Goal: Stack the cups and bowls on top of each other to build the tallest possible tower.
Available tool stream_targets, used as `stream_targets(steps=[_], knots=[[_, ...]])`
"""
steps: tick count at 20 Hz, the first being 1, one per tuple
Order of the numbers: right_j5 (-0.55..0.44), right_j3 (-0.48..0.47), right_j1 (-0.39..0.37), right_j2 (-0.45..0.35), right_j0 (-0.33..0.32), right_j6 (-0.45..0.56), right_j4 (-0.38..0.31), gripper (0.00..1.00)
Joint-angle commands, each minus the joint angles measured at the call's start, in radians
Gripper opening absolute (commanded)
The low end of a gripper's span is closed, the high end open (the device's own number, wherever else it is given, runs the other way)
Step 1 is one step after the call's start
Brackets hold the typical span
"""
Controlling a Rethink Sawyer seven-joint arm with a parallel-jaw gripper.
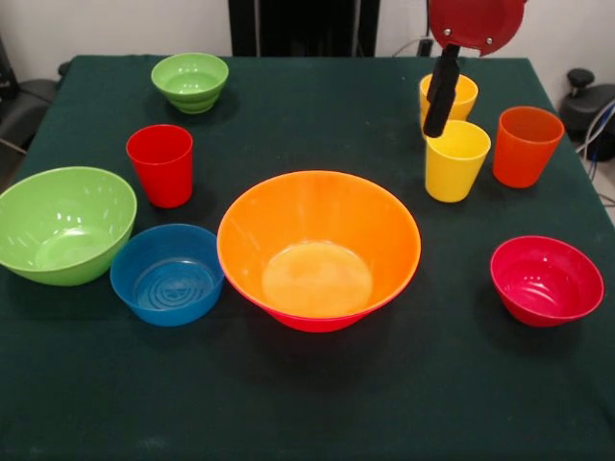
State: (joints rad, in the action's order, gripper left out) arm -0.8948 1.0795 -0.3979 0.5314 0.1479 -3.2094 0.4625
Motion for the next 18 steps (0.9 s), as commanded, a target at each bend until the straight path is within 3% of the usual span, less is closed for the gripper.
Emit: stream_targets(steps=[1,18], knots=[[-0.086,-0.051,0.106,-0.088,0.006,-0.063,-0.040,1.00],[-0.146,-0.088,0.102,-0.074,0.011,-0.074,-0.018,1.00]])
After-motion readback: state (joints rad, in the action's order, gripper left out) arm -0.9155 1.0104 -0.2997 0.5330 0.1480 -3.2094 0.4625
